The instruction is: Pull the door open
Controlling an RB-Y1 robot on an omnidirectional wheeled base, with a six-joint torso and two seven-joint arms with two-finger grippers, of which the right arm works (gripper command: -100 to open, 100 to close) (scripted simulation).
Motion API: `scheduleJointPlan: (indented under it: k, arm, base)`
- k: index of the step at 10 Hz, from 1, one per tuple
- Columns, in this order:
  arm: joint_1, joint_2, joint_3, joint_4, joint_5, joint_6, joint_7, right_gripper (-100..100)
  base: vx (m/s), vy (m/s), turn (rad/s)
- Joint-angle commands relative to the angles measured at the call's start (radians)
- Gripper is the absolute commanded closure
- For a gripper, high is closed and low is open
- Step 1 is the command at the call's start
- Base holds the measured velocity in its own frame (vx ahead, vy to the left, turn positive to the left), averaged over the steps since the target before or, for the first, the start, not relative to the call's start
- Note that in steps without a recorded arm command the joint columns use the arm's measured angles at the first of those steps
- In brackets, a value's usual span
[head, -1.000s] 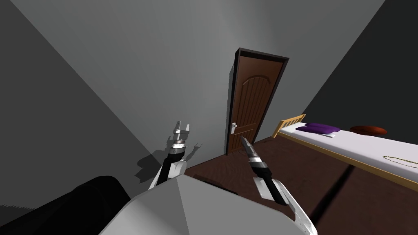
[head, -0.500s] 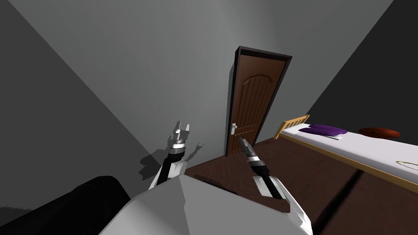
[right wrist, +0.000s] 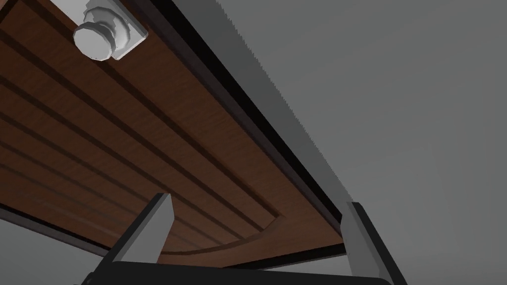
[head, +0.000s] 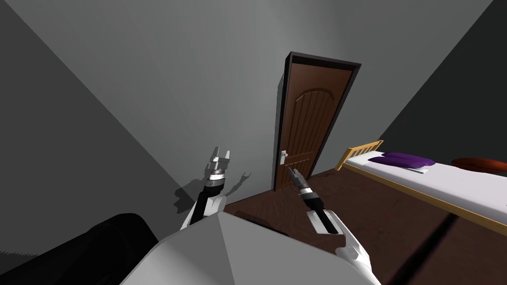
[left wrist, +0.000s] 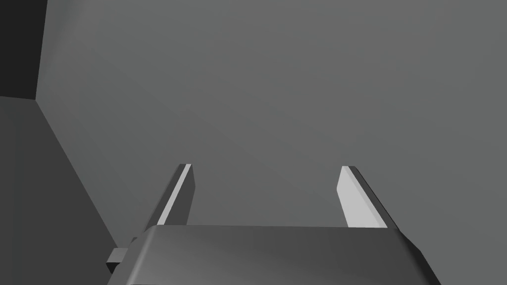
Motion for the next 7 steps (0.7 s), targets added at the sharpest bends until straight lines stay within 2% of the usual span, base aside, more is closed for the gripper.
scheduleJointPlan:
  k: [1,2,4,5,6,7]
  arm:
    - [-0.030,-0.016,0.000,0.050,0.013,-0.012,0.028,-100]
    - [-0.030,-0.016,0.000,0.063,0.013,-0.012,0.028,-100]
    - [-0.082,-0.042,0.000,0.135,0.036,-0.030,0.076,-100]
    - [-0.082,-0.042,0.000,0.158,0.036,-0.030,0.076,-100]
    - [-0.108,-0.055,0.000,0.184,0.047,-0.038,0.099,-100]
    - [-0.108,-0.055,0.000,0.204,0.047,-0.038,0.099,-100]
  base:
    - [0.047,-0.050,0.037]
    - [0.039,-0.042,0.025]
    - [0.060,-0.062,0.051]
    - [0.060,-0.064,0.036]
    - [0.051,-0.056,0.038]
    - [0.036,-0.042,0.022]
